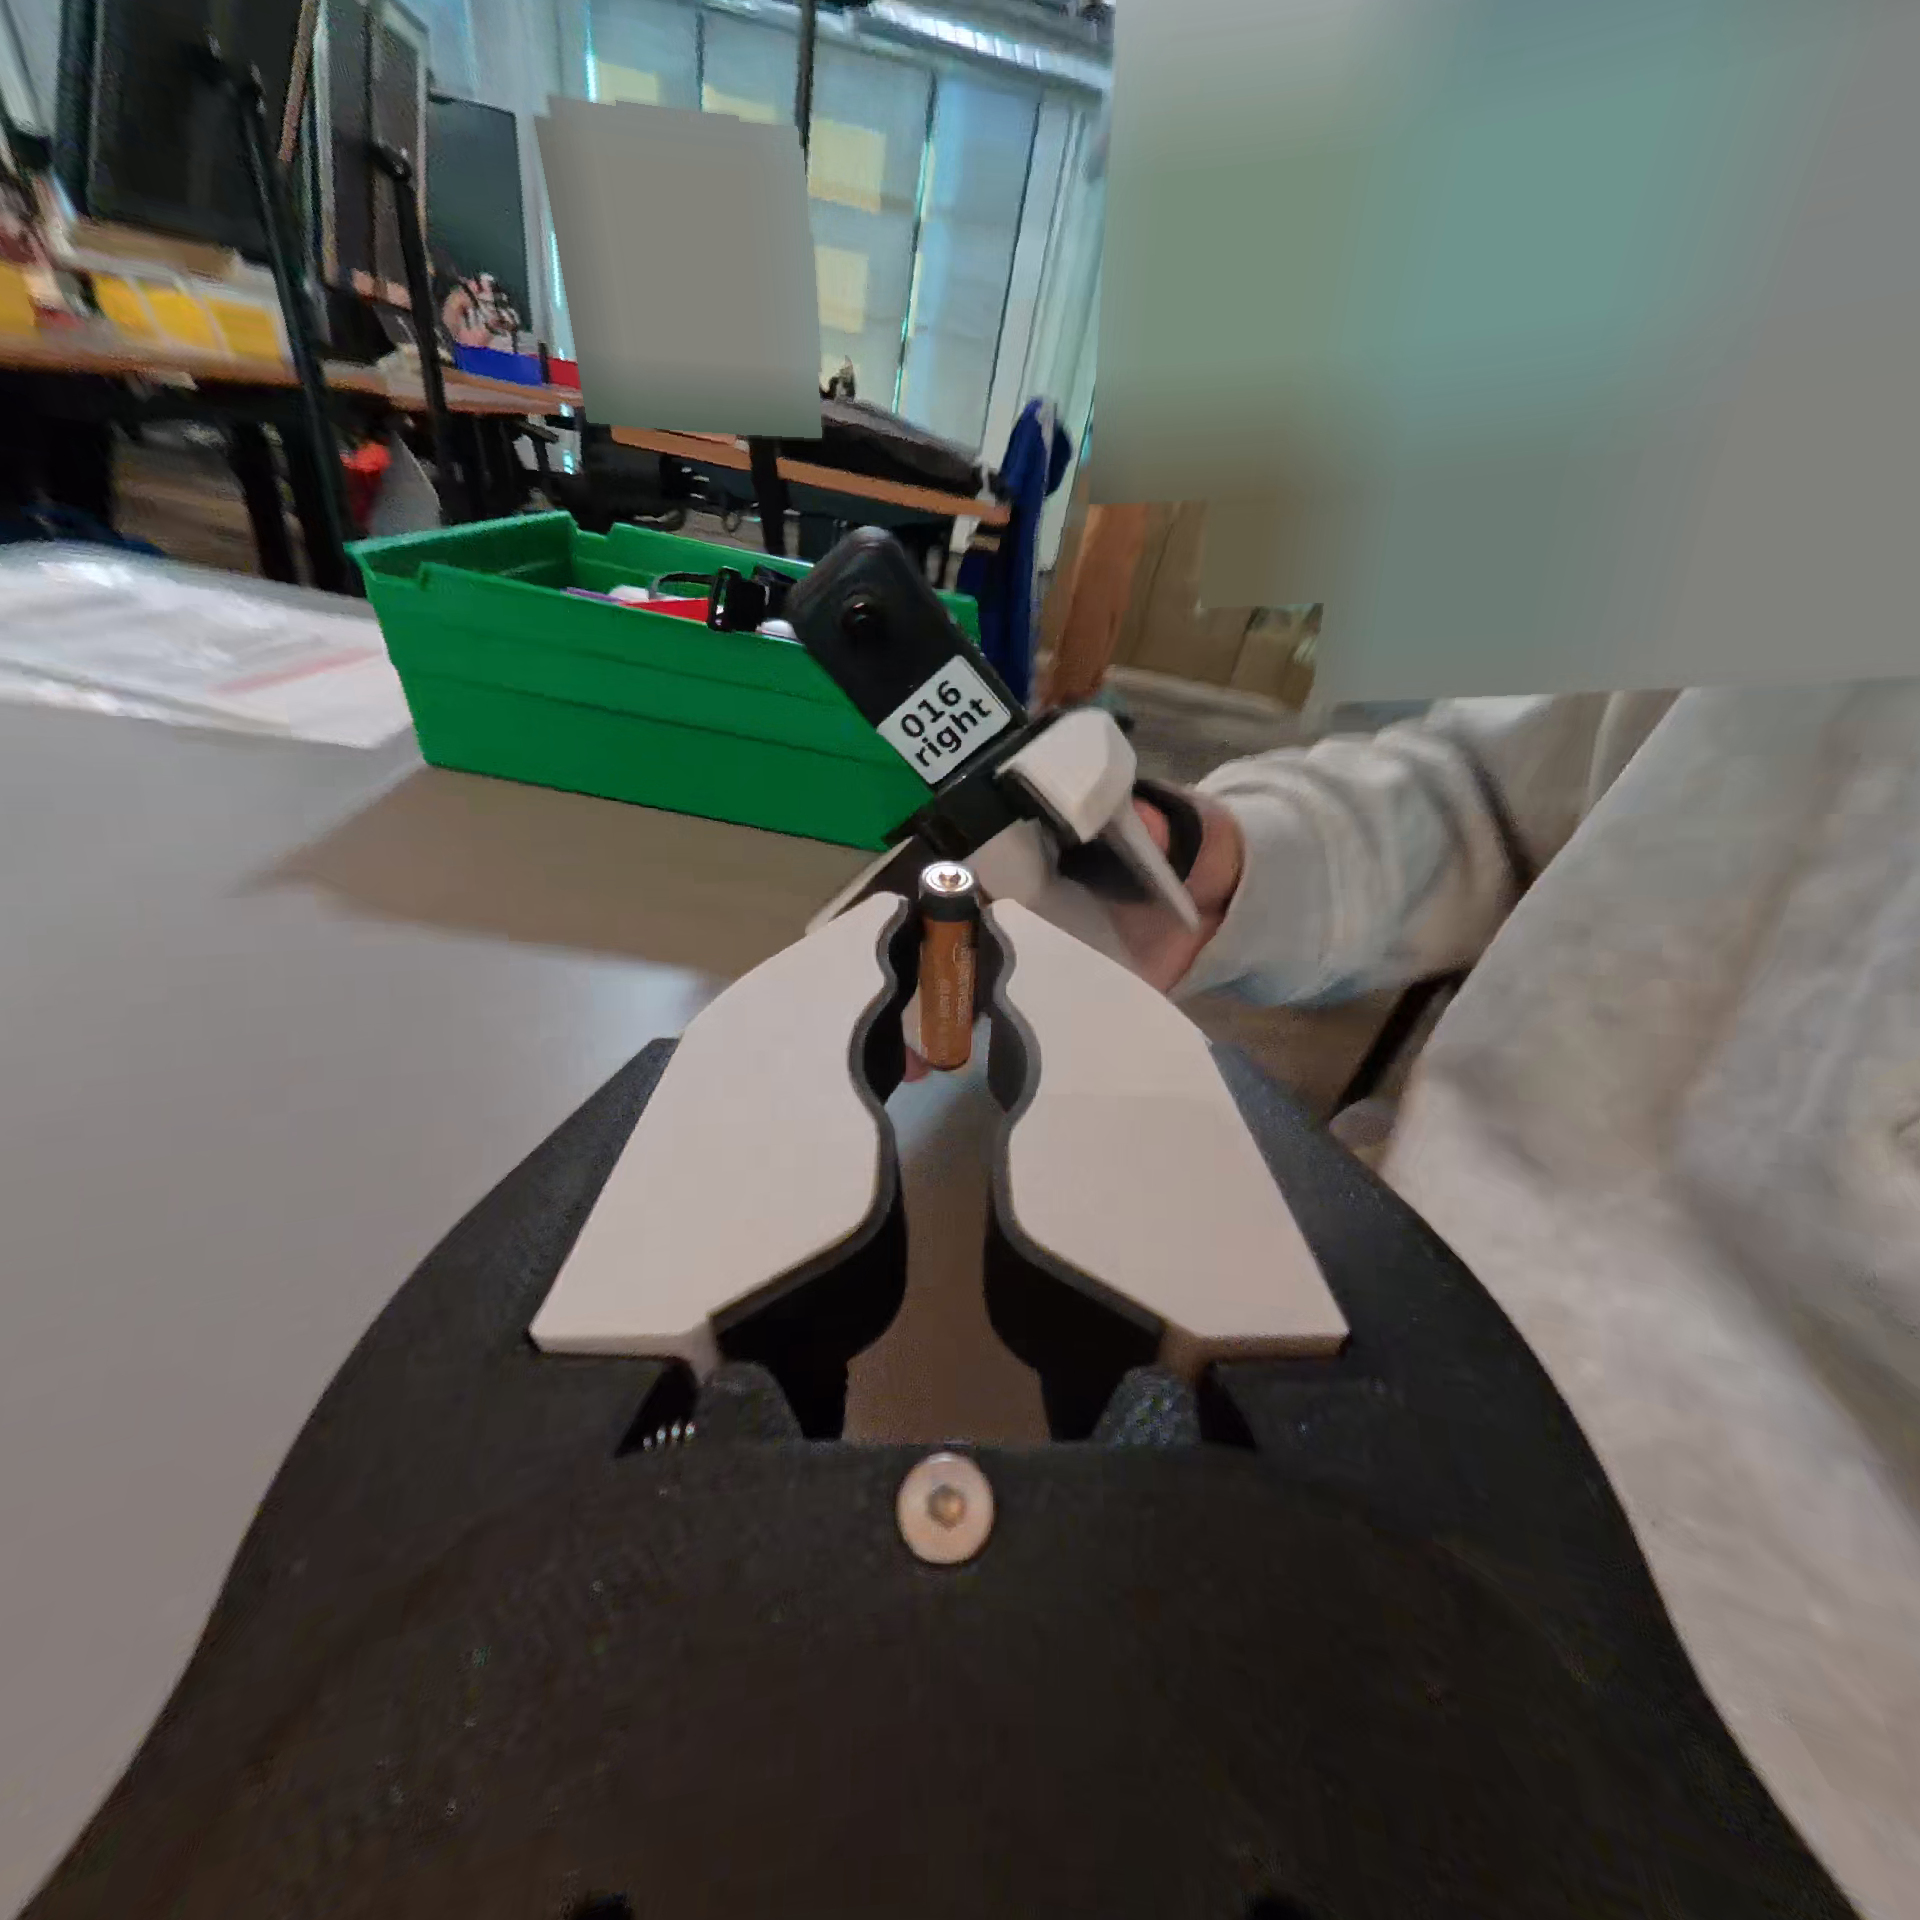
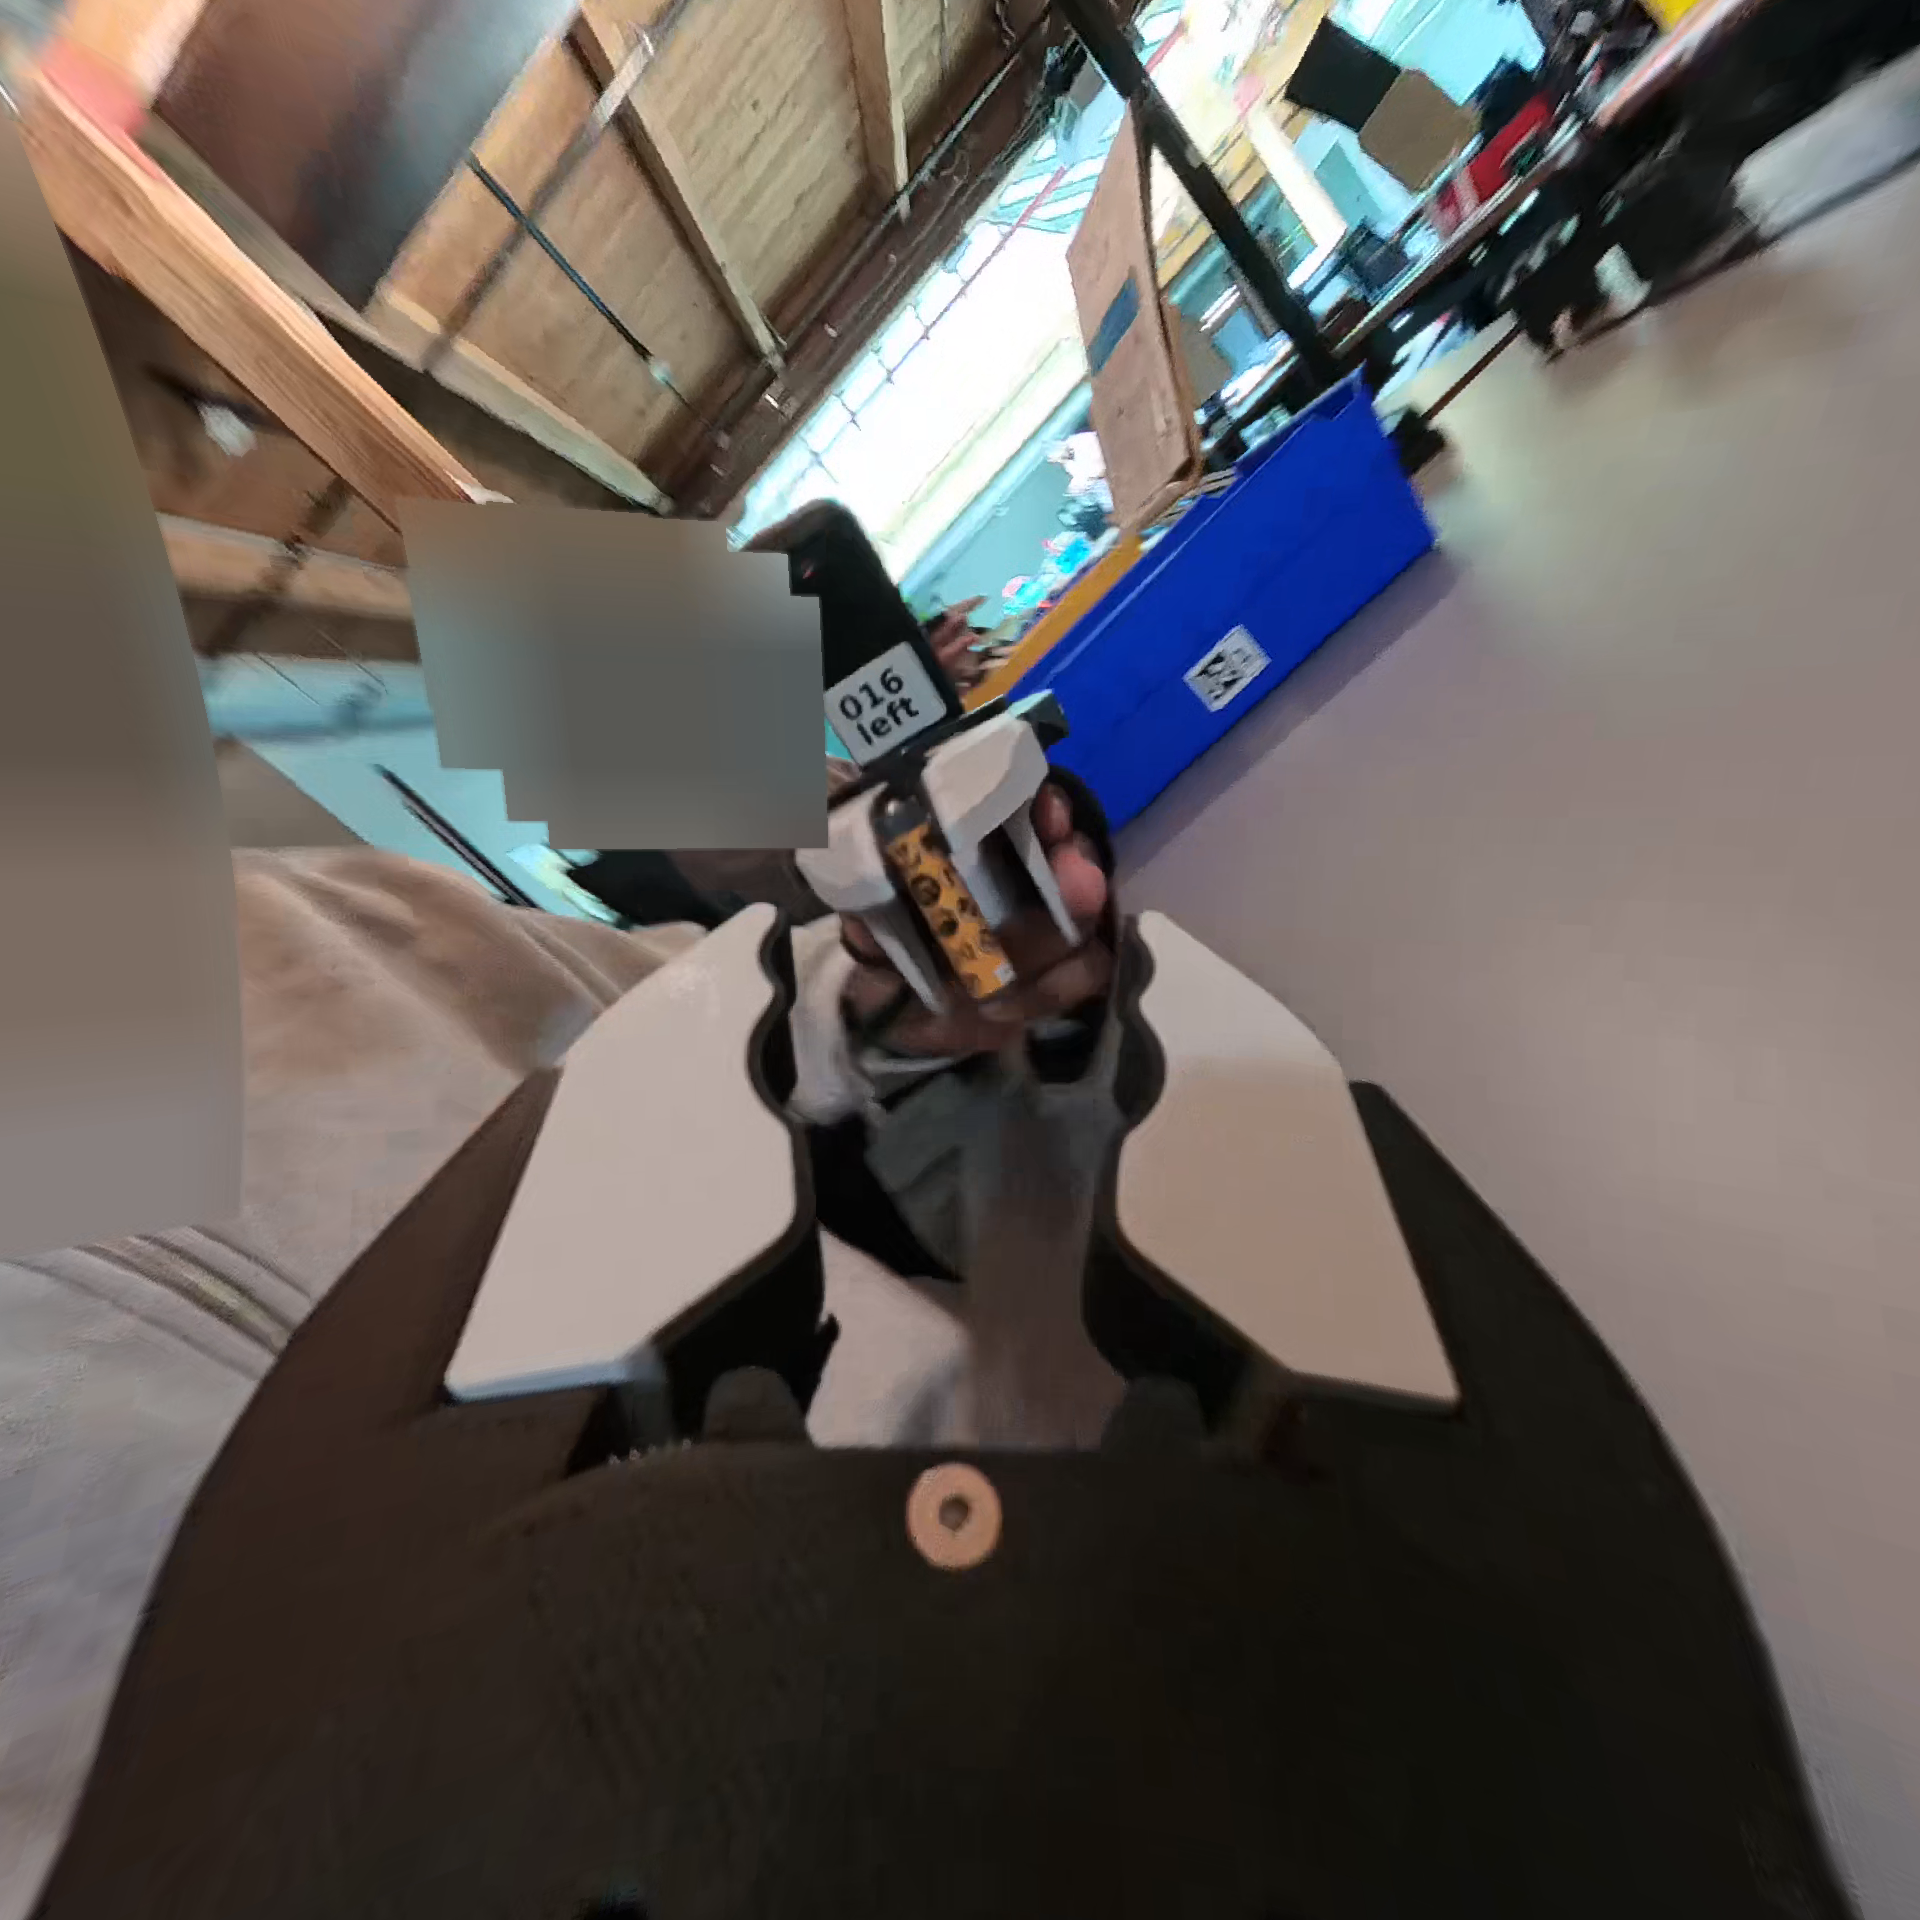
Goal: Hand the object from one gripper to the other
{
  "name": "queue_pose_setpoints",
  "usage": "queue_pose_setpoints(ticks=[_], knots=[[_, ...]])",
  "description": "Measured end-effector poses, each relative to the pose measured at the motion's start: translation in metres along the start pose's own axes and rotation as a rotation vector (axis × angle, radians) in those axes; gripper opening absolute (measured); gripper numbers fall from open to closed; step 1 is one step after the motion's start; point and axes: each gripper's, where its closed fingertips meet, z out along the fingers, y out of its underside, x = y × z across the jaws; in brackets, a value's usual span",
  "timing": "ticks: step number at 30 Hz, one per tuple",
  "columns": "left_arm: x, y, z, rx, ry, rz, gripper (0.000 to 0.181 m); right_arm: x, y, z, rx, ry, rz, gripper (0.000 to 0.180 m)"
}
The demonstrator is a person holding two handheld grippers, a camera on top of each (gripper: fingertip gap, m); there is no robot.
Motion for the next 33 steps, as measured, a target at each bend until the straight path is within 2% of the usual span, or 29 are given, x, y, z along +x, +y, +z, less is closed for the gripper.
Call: queue_pose_setpoints(ticks=[4,7,15,18,21,22,24,26,33], knots=[[-0.014,-0.006,-0.008,0.095,0.057,-0.32,0.009,0.006,-0.001,-0.004,-0.061,0.13,-0.371,0.05],[-0.015,-0.003,-0.008,0.092,0.081,-0.406,0.009,0.004,0.004,-0.002,-0.109,0.17,-0.511,0.041],[0.004,0.005,0.002,-0.009,0.101,-0.237,0.009,0.001,0.021,0.005,-0.185,0.139,-0.489,0.02],[0.009,0.006,0.004,-0.015,0.119,-0.228,0.009,-0.001,0.025,0.007,-0.2,0.129,-0.493,0.011],[0.009,0.006,0.004,-0.009,0.122,-0.234,0.009,-0.001,0.026,0.008,-0.201,0.14,-0.509,0.011],[0.008,0.005,0.005,-0.001,0.108,-0.228,0.016,-0.002,0.024,0.007,-0.191,0.136,-0.507,0.011],[0.004,0.0,0.006,0.039,0.075,-0.204,0.048,-0.003,0.017,0.005,-0.145,0.126,-0.484,0.011],[0.002,-0.003,0.005,0.06,0.053,-0.189,0.06,-0.004,0.006,0.0,-0.092,0.123,-0.466,0.011],[-0.005,-0.002,0.004,0.075,0.044,-0.249,0.062,-0.004,-0.017,-0.015,-0.005,0.14,-0.472,0.011]])
